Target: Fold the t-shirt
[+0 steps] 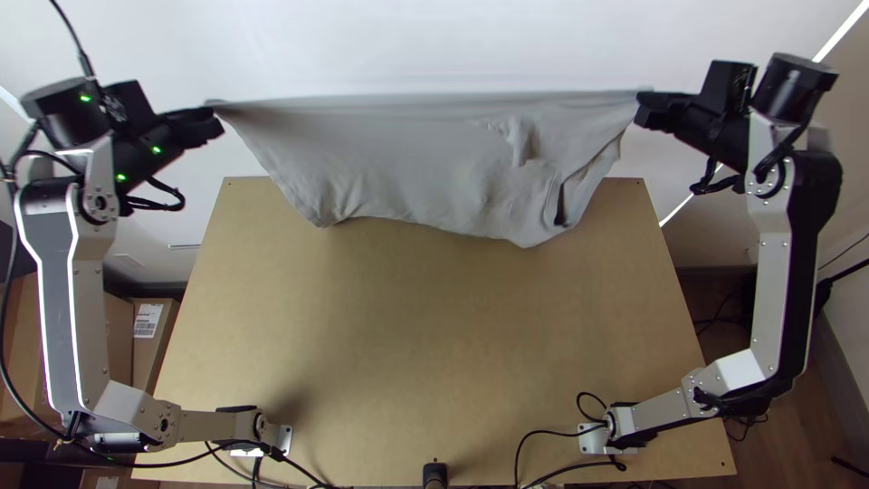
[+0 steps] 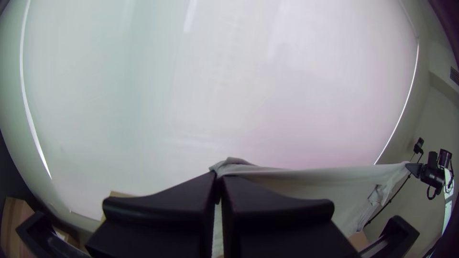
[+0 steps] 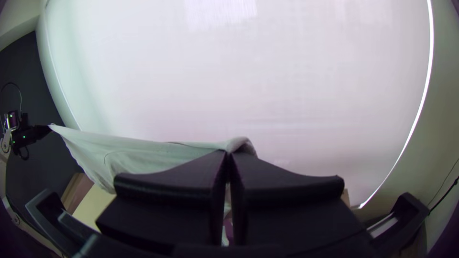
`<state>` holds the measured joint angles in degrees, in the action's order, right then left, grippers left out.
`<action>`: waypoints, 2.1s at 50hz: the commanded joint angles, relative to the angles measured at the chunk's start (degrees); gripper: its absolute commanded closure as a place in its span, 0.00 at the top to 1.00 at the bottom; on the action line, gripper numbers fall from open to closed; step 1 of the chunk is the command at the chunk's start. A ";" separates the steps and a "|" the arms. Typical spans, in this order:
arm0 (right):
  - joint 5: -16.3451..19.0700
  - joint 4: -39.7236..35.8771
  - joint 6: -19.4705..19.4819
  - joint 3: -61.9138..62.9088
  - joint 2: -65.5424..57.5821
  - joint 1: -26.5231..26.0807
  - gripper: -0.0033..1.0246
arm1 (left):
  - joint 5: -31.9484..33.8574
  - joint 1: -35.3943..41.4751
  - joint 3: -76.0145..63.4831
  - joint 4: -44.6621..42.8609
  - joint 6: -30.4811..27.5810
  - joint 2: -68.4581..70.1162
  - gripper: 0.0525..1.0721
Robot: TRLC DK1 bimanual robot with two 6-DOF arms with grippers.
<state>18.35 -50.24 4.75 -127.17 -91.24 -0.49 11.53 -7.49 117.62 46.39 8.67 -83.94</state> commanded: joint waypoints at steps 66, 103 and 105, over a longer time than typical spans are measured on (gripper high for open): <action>-7.54 -1.79 17.57 48.16 45.80 9.28 0.02 | 6.22 4.67 -36.15 16.63 -3.39 41.31 0.02; -7.54 16.31 15.37 68.64 16.18 13.76 0.02 | 9.21 2.21 -66.47 -14.14 -5.15 18.64 0.02; -7.54 16.49 15.11 66.97 13.11 13.50 0.02 | 9.12 2.12 -65.86 -15.45 -5.41 15.83 0.02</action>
<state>11.31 -35.11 20.91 -55.64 -71.90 13.72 20.40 -4.29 51.51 33.76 4.80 -62.11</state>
